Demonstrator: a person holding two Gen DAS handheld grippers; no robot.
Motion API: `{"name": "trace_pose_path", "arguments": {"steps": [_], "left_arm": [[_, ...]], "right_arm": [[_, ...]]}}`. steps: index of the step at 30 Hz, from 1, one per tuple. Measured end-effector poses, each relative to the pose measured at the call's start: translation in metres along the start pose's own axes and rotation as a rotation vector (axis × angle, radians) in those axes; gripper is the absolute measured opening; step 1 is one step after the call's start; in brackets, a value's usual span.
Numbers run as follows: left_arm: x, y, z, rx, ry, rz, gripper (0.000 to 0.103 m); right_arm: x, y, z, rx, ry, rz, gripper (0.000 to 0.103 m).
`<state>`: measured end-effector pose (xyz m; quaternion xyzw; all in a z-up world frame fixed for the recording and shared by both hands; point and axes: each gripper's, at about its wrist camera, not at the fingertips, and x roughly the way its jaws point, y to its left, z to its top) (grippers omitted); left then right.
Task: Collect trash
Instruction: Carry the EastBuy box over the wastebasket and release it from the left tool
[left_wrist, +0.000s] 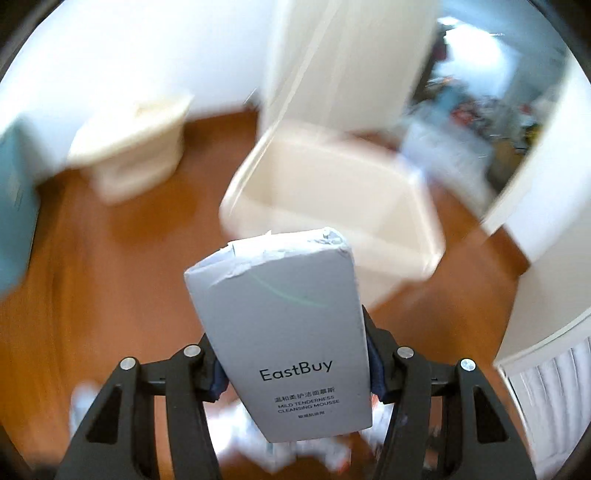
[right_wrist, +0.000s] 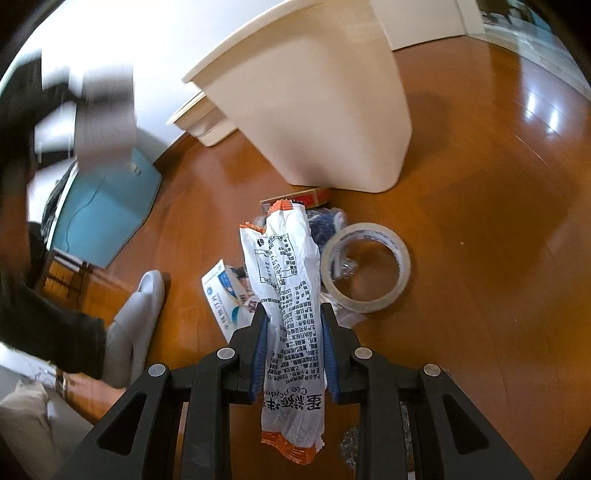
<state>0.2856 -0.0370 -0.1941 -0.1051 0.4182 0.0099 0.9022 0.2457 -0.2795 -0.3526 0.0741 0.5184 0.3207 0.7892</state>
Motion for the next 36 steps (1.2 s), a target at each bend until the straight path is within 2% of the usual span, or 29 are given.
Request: {"name": "trace_pose_path", "arguments": {"steps": [2, 4, 7, 10, 15, 17, 18, 20, 24, 29, 32, 36], "left_arm": [[0.011, -0.012, 0.040, 0.056, -0.063, -0.022, 0.056], [0.033, -0.020, 0.074, 0.087, -0.079, -0.046, 0.056], [0.073, -0.029, 0.097, 0.143, -0.077, -0.015, 0.057], [0.107, -0.023, 0.097, 0.151, -0.032, 0.029, 0.057], [0.129, -0.011, 0.094, 0.111, 0.019, 0.062, 0.058], [0.134, -0.013, 0.095, 0.111, 0.043, 0.063, 0.064], [0.130, -0.012, 0.094, 0.118, 0.039, 0.060, 0.075], [0.121, -0.013, 0.093, 0.134, 0.012, 0.065, 0.077], [0.079, 0.000, 0.081, 0.120, -0.066, 0.065, 0.077], [0.028, 0.037, 0.030, 0.021, -0.117, 0.124, 0.077], [0.020, 0.060, -0.008, -0.056, -0.074, 0.181, 0.077], [0.030, 0.077, -0.051, -0.107, 0.049, 0.220, 0.077]], "right_arm": [[-0.002, -0.003, -0.002, 0.023, -0.010, -0.008, 0.028], [-0.005, -0.007, -0.003, 0.041, -0.019, -0.010, 0.028], [-0.007, -0.009, -0.002, 0.054, -0.028, -0.016, 0.028], [-0.009, -0.010, 0.000, 0.058, -0.040, -0.019, 0.028], [-0.010, -0.010, 0.003, 0.058, -0.047, -0.023, 0.028], [-0.013, -0.010, 0.002, 0.055, -0.049, -0.027, 0.028], [-0.014, -0.010, 0.002, 0.054, -0.052, -0.030, 0.028], [-0.020, -0.012, 0.004, 0.060, -0.068, -0.041, 0.028], [-0.045, -0.017, 0.020, 0.099, -0.146, -0.036, 0.028], [-0.097, -0.004, 0.073, 0.050, -0.311, -0.018, 0.028], [-0.120, 0.006, 0.107, 0.034, -0.414, 0.018, 0.028], [-0.130, 0.017, 0.157, 0.026, -0.492, 0.070, 0.028]]}}
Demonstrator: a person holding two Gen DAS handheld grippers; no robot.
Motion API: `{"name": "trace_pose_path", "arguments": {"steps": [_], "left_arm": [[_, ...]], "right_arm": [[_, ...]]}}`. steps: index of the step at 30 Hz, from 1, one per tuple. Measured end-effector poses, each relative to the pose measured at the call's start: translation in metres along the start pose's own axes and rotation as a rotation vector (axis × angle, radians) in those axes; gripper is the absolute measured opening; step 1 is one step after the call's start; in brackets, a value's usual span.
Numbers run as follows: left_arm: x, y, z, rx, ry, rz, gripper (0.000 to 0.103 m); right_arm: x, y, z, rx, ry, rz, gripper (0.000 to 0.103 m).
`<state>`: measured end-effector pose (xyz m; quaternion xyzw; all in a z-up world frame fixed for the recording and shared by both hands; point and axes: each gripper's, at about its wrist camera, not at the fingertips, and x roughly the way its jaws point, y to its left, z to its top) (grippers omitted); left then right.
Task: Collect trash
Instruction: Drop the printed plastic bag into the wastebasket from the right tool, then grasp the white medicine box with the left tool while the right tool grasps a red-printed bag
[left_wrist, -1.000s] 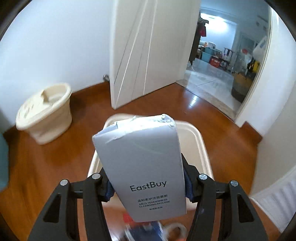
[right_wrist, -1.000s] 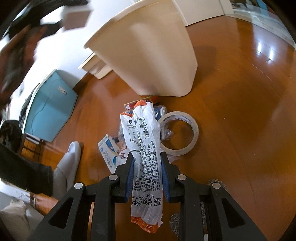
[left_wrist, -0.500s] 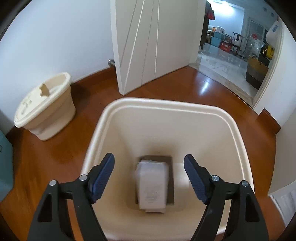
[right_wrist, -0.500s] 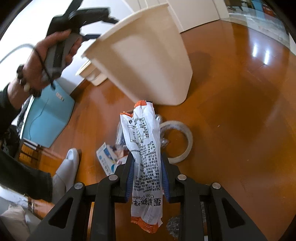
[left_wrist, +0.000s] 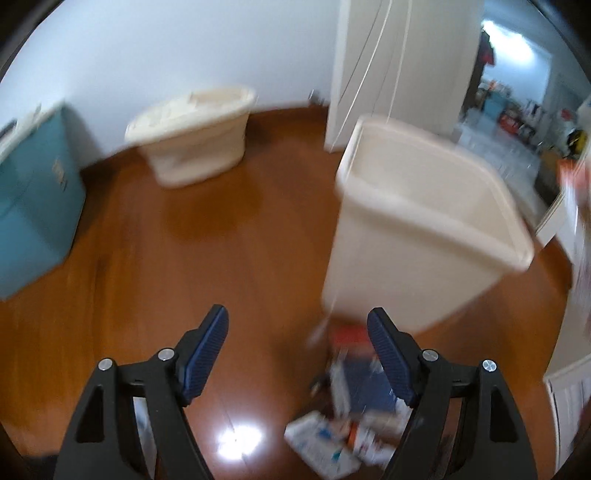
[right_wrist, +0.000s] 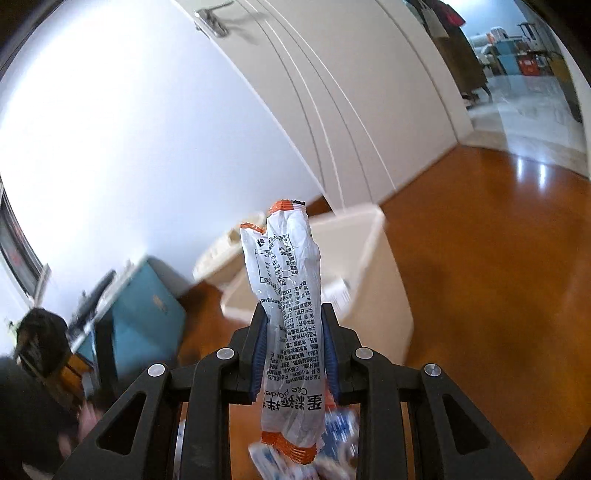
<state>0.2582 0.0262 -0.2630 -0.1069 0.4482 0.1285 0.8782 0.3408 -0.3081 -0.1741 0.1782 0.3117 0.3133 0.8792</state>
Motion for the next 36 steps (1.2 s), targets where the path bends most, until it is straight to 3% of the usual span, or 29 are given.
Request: {"name": "trace_pose_path", "arguments": {"steps": [4, 7, 10, 15, 16, 19, 20, 22, 24, 27, 29, 33, 36], "left_arm": [[0.015, 0.005, -0.025, 0.020, 0.093, 0.020, 0.077], [0.022, 0.004, -0.029, 0.026, 0.121, 0.029, 0.077], [0.025, 0.007, -0.032, 0.014, 0.135, 0.020, 0.077], [0.026, 0.006, -0.039, 0.022, 0.139, 0.018, 0.077], [0.027, 0.006, -0.042, 0.022, 0.145, 0.019, 0.077], [0.030, 0.007, -0.044, 0.019, 0.162, 0.027, 0.077], [0.031, 0.007, -0.045, 0.020, 0.166, 0.028, 0.077], [0.033, 0.006, -0.047, 0.023, 0.173, 0.029, 0.077], [0.036, 0.007, -0.051, 0.020, 0.186, 0.032, 0.077], [0.046, 0.011, -0.062, -0.005, 0.235, 0.038, 0.077], [0.058, 0.012, -0.075, -0.037, 0.296, 0.025, 0.077], [0.086, 0.012, -0.107, -0.193, 0.427, -0.017, 0.077], [0.105, 0.004, -0.127, -0.251, 0.457, -0.009, 0.077]], "right_arm": [[0.051, 0.009, 0.054, 0.068, -0.006, 0.070, 0.029], [0.094, 0.010, 0.076, 0.084, 0.029, 0.056, 0.030], [0.139, 0.002, 0.080, 0.126, 0.104, 0.030, 0.032], [0.180, -0.003, 0.066, 0.131, 0.207, -0.031, 0.037], [0.186, 0.001, 0.065, 0.102, 0.224, -0.047, 0.041], [0.197, 0.015, 0.068, 0.011, 0.239, -0.132, 0.069], [0.195, 0.021, 0.068, -0.029, 0.235, -0.155, 0.076], [0.190, 0.030, 0.069, -0.099, 0.225, -0.193, 0.076], [0.168, 0.034, 0.065, -0.126, 0.162, -0.212, 0.076], [0.100, 0.023, 0.046, -0.070, 0.038, -0.223, 0.076], [0.056, 0.009, 0.013, -0.047, 0.014, -0.304, 0.078], [0.000, -0.042, -0.081, 0.172, 0.122, -0.465, 0.079], [-0.010, -0.080, -0.141, 0.319, 0.250, -0.544, 0.079]]}}
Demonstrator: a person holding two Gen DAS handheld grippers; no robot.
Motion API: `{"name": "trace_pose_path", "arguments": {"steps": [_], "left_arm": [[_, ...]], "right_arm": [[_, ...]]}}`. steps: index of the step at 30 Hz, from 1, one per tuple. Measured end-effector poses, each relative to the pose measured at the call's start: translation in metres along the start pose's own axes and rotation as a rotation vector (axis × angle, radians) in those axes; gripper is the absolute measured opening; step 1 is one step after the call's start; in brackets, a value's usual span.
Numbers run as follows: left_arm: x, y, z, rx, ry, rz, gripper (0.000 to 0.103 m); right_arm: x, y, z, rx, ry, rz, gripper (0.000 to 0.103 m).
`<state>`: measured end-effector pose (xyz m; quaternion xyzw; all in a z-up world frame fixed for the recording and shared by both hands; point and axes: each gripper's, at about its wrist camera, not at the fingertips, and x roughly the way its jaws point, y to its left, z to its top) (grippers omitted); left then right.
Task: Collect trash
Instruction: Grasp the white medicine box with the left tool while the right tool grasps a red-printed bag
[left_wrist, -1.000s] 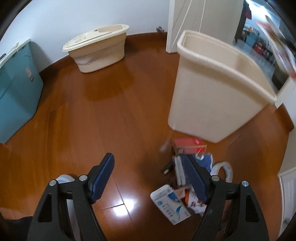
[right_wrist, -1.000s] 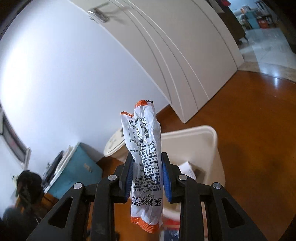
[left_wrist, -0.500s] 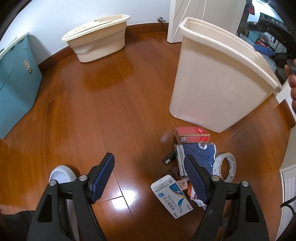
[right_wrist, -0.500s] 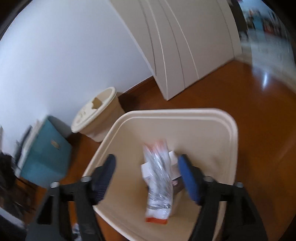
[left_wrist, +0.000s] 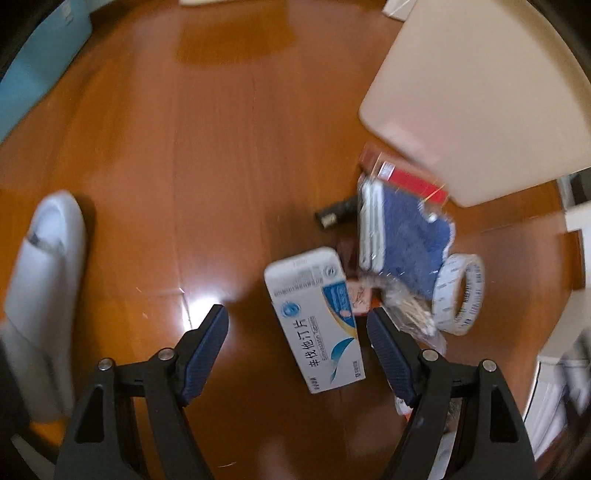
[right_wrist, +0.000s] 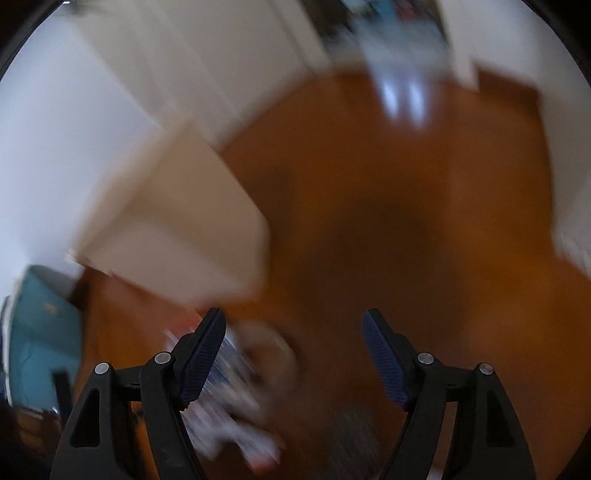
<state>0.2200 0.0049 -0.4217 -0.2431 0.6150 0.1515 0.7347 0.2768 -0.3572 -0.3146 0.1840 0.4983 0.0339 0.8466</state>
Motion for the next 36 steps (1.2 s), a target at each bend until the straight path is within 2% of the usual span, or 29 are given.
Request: {"name": "trace_pose_path", "arguments": {"steps": [1, 4, 7, 14, 15, 16, 18, 23, 24, 28, 31, 34, 36], "left_arm": [[0.009, -0.001, -0.002, -0.011, 0.007, 0.011, 0.077], [0.025, 0.001, -0.003, -0.052, 0.009, 0.028, 0.077], [0.028, -0.007, 0.000, -0.032, -0.015, 0.023, 0.078], [0.040, -0.014, -0.001, -0.023, 0.003, 0.004, 0.078], [0.041, -0.013, -0.002, -0.024, 0.008, 0.000, 0.076], [0.042, -0.012, -0.004, -0.024, 0.008, -0.005, 0.061], [0.040, -0.014, -0.005, 0.005, 0.003, -0.022, 0.052], [0.032, -0.011, -0.007, 0.040, -0.001, -0.028, 0.049], [0.024, -0.009, -0.006, 0.048, -0.013, -0.026, 0.049], [-0.010, -0.002, -0.006, 0.084, -0.057, -0.027, 0.049], [-0.031, 0.011, -0.008, 0.077, -0.071, -0.029, 0.049], [-0.047, 0.031, -0.018, 0.053, -0.071, -0.034, 0.049], [-0.055, 0.035, -0.023, 0.043, -0.067, -0.039, 0.049]], "right_arm": [[0.011, -0.016, -0.016, 0.052, 0.057, -0.016, 0.079], [0.022, -0.036, -0.038, 0.126, 0.117, -0.005, 0.079], [0.029, -0.024, -0.045, 0.076, 0.134, -0.003, 0.079], [0.039, 0.009, -0.056, -0.030, 0.164, 0.048, 0.079], [0.041, 0.015, -0.059, -0.047, 0.174, 0.054, 0.079], [0.044, 0.018, -0.062, -0.060, 0.186, 0.056, 0.079], [0.044, 0.021, -0.068, -0.082, 0.203, 0.058, 0.079], [0.051, 0.034, -0.081, -0.148, 0.261, 0.064, 0.079], [0.050, 0.038, -0.084, -0.168, 0.271, 0.081, 0.079], [0.051, 0.081, -0.106, -0.440, 0.294, 0.164, 0.079], [0.059, 0.101, -0.121, -0.569, 0.324, 0.223, 0.079], [0.074, 0.114, -0.132, -0.665, 0.338, 0.236, 0.079], [0.083, 0.121, -0.137, -0.730, 0.346, 0.232, 0.074]]}}
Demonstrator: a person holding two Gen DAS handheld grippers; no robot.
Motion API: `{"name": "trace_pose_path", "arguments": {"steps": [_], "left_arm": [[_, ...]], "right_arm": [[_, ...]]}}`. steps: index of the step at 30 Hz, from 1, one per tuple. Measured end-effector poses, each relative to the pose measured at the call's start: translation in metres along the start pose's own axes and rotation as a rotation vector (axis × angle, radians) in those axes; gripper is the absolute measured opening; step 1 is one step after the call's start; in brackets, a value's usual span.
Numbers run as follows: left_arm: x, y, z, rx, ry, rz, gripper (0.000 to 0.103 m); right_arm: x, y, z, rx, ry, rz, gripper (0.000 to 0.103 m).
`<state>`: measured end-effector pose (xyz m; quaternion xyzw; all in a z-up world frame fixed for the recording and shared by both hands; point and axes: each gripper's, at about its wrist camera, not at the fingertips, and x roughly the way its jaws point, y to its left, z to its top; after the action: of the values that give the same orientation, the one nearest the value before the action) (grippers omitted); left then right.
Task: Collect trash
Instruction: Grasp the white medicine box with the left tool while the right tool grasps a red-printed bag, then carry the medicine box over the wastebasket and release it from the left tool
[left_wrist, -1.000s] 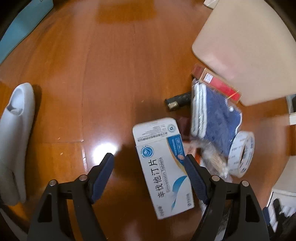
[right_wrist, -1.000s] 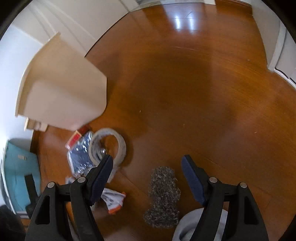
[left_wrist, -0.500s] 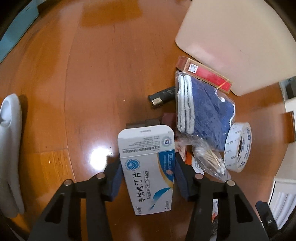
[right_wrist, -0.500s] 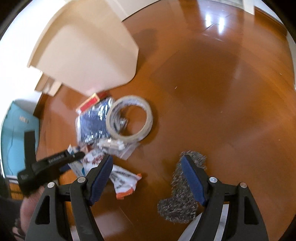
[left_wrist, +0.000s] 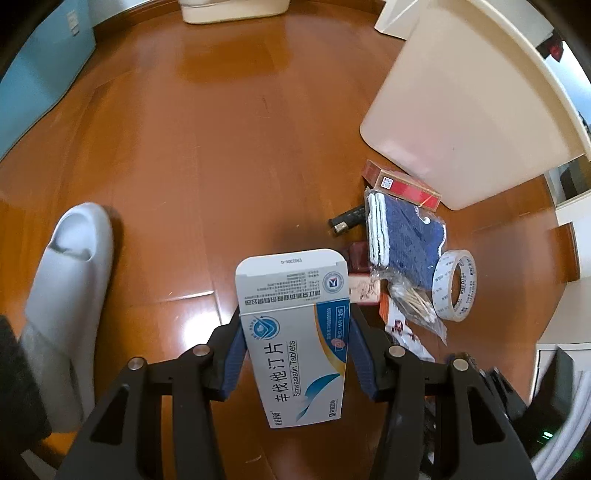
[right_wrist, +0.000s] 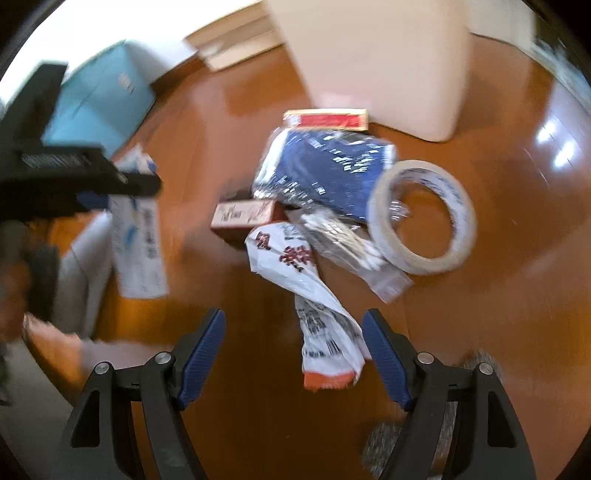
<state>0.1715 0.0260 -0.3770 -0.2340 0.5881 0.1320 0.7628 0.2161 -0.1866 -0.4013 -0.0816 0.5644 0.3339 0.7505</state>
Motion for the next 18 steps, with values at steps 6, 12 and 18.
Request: {"name": "trace_pose_path", "arguments": {"steps": [6, 12, 18], "left_arm": [[-0.001, -0.004, 0.003, 0.000, 0.005, -0.022, 0.049], [-0.015, -0.010, 0.013, 0.008, -0.026, -0.038, 0.049], [-0.034, -0.016, 0.025, 0.028, -0.070, -0.049, 0.049]], "right_arm": [[0.024, 0.024, 0.012, -0.205, 0.005, -0.086, 0.071], [0.050, 0.033, 0.012, -0.292, 0.058, -0.121, 0.024], [0.044, 0.032, 0.009, -0.246, 0.026, -0.091, 0.018]]}}
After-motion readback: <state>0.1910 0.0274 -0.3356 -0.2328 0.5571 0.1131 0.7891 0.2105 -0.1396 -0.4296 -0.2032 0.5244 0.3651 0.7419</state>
